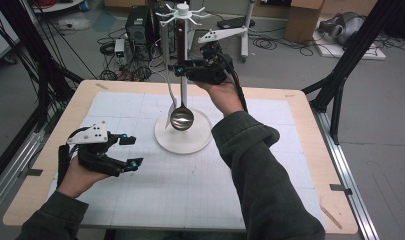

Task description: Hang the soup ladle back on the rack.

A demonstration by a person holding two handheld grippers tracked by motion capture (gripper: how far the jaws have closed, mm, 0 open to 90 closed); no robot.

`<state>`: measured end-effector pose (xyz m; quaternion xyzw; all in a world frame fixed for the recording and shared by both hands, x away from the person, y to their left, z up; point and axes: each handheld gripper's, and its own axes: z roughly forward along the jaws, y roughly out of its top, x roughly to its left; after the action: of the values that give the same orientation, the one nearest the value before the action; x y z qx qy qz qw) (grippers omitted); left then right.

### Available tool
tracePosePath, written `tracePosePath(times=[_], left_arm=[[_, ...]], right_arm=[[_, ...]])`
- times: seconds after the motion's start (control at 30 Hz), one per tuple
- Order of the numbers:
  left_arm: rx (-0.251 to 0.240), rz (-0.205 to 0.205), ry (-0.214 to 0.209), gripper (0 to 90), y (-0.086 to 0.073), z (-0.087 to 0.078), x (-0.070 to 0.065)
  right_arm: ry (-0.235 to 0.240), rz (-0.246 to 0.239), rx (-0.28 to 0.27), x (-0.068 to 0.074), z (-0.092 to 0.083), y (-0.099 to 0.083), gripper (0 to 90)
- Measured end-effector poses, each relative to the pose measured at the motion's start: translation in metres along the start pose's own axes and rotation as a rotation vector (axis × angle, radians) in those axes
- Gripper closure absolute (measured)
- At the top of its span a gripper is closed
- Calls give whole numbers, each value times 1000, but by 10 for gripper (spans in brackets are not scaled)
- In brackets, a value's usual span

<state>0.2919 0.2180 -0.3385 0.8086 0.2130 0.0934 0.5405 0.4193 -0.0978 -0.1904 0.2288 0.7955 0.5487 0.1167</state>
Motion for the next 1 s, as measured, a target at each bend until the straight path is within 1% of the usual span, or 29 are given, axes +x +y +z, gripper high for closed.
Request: tracePosePath(times=[0.13,0.2,0.3,0.33,0.57,0.7,0.8,0.9,0.93,1.0], left_arm=[[-1,0,6,240,0,0,0],[3,2,8,240,-1,0,0],[4,-2,9,240,-1,0,1],[1,-4,10,240,-2,0,1],[12,9,19,240,-2,-1,3],[12,3,22,240,-3,-2,4],[12,2,20,242,-3,-2,3],[8,0,21,241,-3,-2,4],[13,7,23,241,-3,-3,4],[13,5,23,241,-3,-3,4]], right_arm=[[10,3,-6,-1,-3,-6,666],[7,0,-10,0,-5,-7,653],[7,-12,-34,0,-10,-8,643],[8,-12,-34,0,-12,-8,642],[24,-14,-48,1,-21,-12,622],[33,-17,-56,0,-26,-13,625],[38,-6,-63,-3,-31,-15,633],[51,1,-60,-5,-35,-17,653],[53,-3,-59,-5,-35,-17,666],[58,-11,-56,-4,-37,-16,696]])
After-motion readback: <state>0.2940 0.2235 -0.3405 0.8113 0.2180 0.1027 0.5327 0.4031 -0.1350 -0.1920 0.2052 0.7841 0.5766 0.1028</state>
